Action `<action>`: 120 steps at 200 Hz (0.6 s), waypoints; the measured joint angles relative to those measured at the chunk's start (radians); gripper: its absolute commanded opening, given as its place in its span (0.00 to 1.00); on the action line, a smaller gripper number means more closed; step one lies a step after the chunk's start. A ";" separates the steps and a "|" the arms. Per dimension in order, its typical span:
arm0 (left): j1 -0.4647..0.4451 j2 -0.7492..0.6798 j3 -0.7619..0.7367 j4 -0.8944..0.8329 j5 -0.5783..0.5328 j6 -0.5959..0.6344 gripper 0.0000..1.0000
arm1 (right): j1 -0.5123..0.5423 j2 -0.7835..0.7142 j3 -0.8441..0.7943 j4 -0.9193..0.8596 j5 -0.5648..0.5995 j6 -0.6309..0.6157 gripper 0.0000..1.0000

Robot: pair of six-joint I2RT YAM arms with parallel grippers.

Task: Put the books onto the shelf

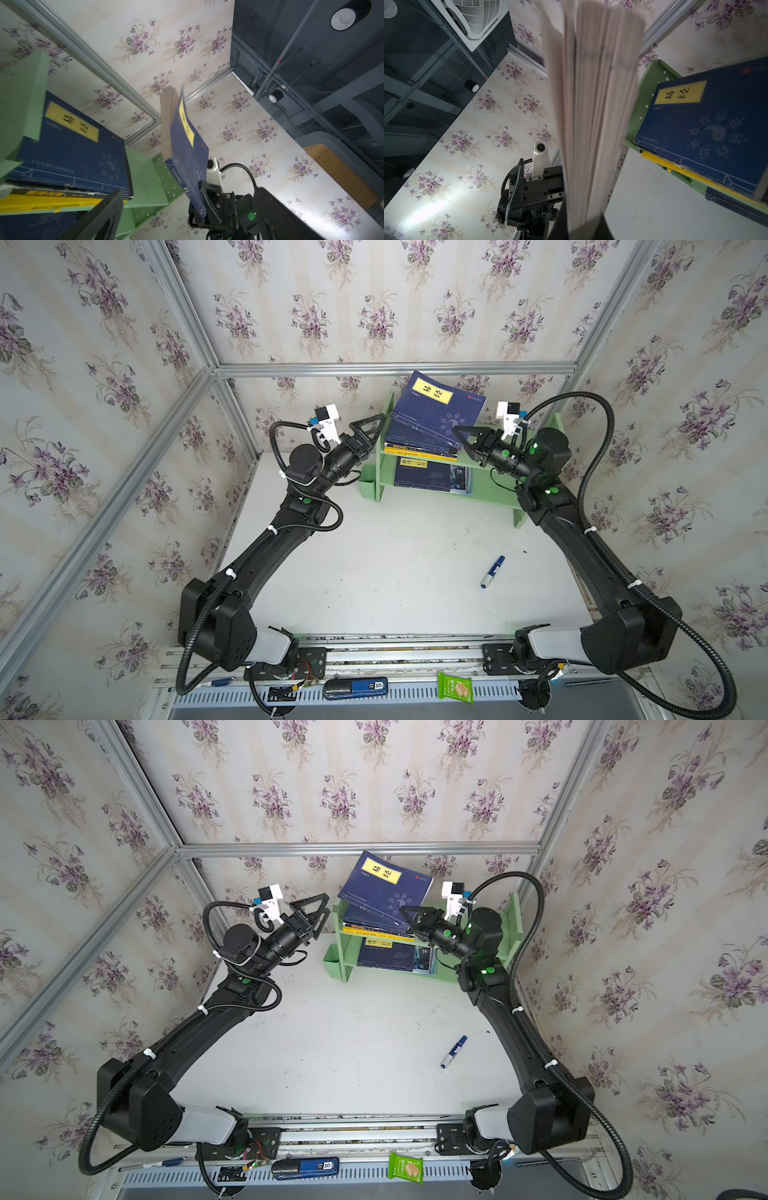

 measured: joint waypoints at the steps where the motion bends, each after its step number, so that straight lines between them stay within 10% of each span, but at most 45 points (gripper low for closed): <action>1: 0.002 -0.001 0.000 -0.002 0.000 0.002 0.99 | -0.001 0.002 0.004 -0.005 -0.003 -0.002 0.01; 120: 0.127 -0.077 -0.105 -0.282 0.076 0.197 0.99 | -0.027 0.271 0.414 -0.545 -0.028 -0.300 0.00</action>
